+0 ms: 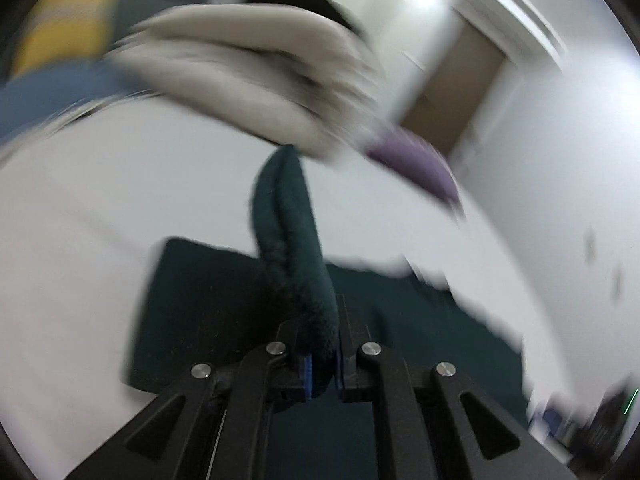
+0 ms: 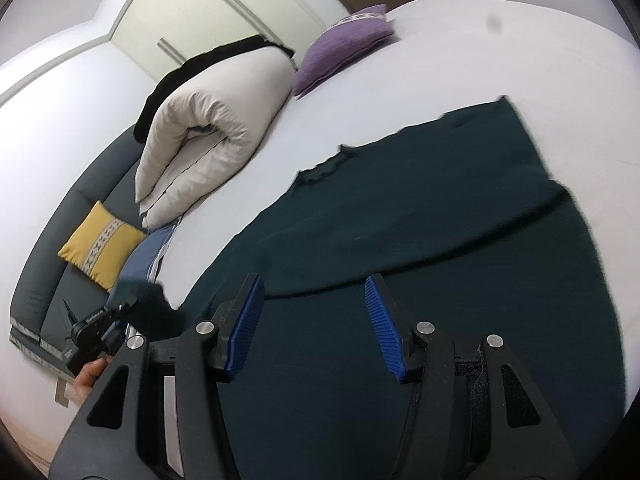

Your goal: Fold small clothes

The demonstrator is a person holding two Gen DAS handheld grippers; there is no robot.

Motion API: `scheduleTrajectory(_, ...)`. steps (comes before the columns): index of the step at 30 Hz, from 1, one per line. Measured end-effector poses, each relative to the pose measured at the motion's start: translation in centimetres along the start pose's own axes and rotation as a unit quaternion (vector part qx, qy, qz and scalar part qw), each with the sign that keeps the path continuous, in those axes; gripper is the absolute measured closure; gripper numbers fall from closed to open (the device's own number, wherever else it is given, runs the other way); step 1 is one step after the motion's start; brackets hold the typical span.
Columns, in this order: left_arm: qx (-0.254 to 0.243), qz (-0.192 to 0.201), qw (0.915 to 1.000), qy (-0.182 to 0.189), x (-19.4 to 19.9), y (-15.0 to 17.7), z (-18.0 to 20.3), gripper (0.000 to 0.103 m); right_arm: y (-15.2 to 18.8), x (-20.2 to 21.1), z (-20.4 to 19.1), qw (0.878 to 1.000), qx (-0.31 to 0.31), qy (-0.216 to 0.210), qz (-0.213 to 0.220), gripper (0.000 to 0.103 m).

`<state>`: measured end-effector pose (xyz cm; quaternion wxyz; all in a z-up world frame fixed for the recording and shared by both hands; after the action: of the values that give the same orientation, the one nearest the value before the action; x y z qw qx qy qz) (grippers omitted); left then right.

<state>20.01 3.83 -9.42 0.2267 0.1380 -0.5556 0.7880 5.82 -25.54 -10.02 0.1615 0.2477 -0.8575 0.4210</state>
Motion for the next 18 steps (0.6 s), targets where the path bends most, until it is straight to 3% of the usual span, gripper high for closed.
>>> scheduleTrajectory(3, -0.117, -0.046, 0.9918, 0.022, -3.0, 6.0, 7.7, 0.090, -0.4, 0.7, 2.5, 1.000, -0.016, 0.012, 0.002, 0.051)
scheduleTrajectory(5, -0.167, -0.086, 0.9820, 0.025, -4.6, 9.7, 10.1, 0.073, -0.4, 0.8, 3.8, 0.999, -0.026, 0.019, -0.003, 0.051)
scheduleTrajectory(6, -0.186, -0.109, 0.9763, 0.020, -5.3, 11.5, 10.7, 0.058, -0.2, 0.7, 4.3, 0.999, -0.028, 0.023, -0.010, 0.051)
scheduleTrajectory(7, -0.195, -0.117, 0.9735, 0.018, -5.3, 12.4, 10.8, 0.043, 0.0, 0.5, 4.7, 0.999, -0.029, 0.028, -0.018, 0.051)
scheduleTrajectory(10, -0.211, -0.109, 0.9712, 0.022, -3.6, 12.8, 11.0, 0.015, 0.9, -0.6, 5.2, 0.998, -0.032, 0.035, -0.043, 0.049)
scheduleTrajectory(14, -0.198, -0.092, 0.9750, 0.042, -0.1, 11.8, 9.8, 0.007, 2.0, -3.5, 3.8, 0.997, -0.033, 0.025, -0.068, 0.032)
scheduleTrajectory(18, -0.125, -0.079, 0.9862, 0.075, 3.4, 9.8, 5.9, 0.007, 3.4, -6.8, 0.4, 0.995, -0.015, -0.006, -0.103, 0.032)
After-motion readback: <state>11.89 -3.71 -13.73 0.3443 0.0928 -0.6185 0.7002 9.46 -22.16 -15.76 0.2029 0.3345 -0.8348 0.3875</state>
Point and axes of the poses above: each gripper's, at about its wrist camera, not at the fingertips, and x roughly against the way its jaws point, z to its right, y to its underside, the point moved 8 cm from there along -x, roughly the way its jaws point, and after that the axes turned 10 degrees about z, right-handed, at the moved point
